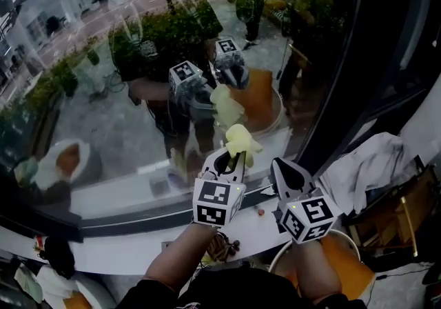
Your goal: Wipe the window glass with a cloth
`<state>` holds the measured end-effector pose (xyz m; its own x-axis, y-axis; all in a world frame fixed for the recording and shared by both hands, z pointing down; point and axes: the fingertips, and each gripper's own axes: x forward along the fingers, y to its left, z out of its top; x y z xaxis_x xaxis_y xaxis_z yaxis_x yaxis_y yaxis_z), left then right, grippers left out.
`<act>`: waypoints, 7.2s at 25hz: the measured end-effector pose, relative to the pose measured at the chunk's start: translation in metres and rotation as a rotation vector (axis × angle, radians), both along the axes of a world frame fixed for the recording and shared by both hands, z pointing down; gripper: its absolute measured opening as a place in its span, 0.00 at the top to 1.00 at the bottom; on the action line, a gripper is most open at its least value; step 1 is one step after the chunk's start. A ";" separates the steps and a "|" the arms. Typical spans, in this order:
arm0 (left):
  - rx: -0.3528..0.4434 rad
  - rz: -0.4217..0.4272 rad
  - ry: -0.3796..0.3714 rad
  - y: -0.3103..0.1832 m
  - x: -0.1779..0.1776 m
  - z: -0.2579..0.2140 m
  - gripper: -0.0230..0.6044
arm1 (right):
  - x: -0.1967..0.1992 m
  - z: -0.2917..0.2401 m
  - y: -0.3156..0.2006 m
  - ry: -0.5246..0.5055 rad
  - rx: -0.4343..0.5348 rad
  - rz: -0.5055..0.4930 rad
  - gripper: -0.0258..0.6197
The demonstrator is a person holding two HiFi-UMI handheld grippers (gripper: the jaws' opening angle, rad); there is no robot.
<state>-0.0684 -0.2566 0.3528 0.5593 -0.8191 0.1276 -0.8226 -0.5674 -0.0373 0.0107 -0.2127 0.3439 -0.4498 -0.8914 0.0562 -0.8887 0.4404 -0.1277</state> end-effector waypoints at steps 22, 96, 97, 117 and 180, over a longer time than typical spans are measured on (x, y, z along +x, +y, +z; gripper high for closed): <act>0.056 -0.073 0.089 0.035 -0.009 -0.035 0.91 | -0.013 -0.030 0.022 -0.005 0.130 -0.087 0.92; 0.003 -0.569 0.118 -0.136 -0.086 0.038 0.91 | -0.044 0.014 -0.205 0.060 0.082 -0.520 0.92; 0.002 -0.571 0.118 -0.135 -0.090 0.039 0.91 | -0.049 0.015 -0.205 0.060 0.080 -0.524 0.92; -0.002 -0.622 0.137 -0.136 -0.105 0.040 0.91 | -0.064 0.014 -0.214 0.059 0.066 -0.576 0.92; 0.102 -0.674 0.090 -0.112 -0.097 -0.021 0.91 | 0.036 -0.015 -0.183 0.023 0.163 -0.389 0.92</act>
